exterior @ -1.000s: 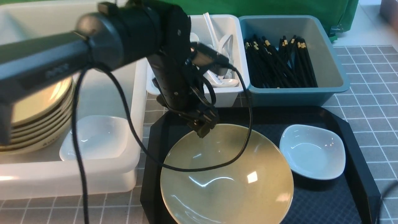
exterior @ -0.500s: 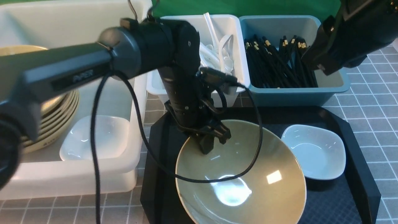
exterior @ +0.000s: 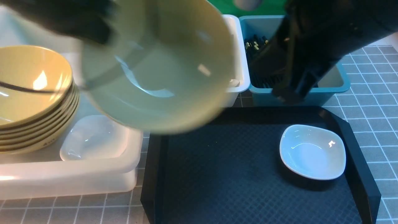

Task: On grey table put chopsticks spoon bowls plates into blue grey white boxes.
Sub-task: 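Place the tan bowl onto the bowl stack in the left bin with the left gripper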

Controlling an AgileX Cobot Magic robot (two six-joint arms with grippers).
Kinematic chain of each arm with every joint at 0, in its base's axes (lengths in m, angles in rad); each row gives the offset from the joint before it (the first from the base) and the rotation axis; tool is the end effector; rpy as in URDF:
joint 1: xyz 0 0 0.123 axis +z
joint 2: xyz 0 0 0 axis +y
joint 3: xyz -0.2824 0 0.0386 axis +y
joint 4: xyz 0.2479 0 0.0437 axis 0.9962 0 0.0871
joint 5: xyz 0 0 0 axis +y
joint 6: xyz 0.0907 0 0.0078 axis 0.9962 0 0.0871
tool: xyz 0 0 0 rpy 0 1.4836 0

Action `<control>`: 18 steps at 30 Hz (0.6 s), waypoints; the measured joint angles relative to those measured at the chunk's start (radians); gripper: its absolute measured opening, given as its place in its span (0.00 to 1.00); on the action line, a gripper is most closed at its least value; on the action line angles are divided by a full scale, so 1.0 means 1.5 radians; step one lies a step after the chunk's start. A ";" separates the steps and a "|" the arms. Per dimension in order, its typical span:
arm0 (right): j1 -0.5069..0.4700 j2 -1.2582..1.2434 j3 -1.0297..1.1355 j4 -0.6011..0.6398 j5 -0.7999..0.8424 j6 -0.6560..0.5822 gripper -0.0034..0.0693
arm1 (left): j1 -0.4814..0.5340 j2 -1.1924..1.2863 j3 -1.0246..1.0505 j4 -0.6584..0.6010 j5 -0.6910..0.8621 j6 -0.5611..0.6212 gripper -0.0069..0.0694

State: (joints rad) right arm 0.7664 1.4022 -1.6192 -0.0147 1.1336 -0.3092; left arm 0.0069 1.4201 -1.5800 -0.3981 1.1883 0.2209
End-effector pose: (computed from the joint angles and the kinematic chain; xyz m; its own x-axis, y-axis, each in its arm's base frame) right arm 0.2060 0.1966 0.4367 -0.2920 -0.7117 -0.6390 -0.8179 0.5321 -0.2188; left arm 0.2856 -0.0308 0.4234 -0.7752 0.0555 -0.6293 0.2647 0.9330 -0.2439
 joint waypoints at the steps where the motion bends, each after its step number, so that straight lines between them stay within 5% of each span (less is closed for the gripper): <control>1: 0.009 0.000 0.000 0.001 -0.008 -0.004 0.09 | 0.077 -0.024 0.000 -0.014 0.004 0.000 0.09; 6: 0.014 0.000 0.000 0.000 -0.014 -0.014 0.09 | 0.323 -0.057 0.009 -0.046 0.012 0.000 0.09; 10: 0.014 0.000 0.000 -0.001 -0.015 -0.023 0.09 | 0.433 -0.059 0.060 -0.039 -0.023 -0.001 0.09; 18: 0.014 0.000 0.000 -0.003 -0.018 -0.037 0.09 | 0.449 -0.017 0.173 -0.048 -0.147 0.025 0.16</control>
State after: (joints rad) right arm 0.7874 1.4022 -1.6192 -0.0188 1.1067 -0.3640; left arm 0.6804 1.3945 -1.3197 -0.4699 0.9686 0.2587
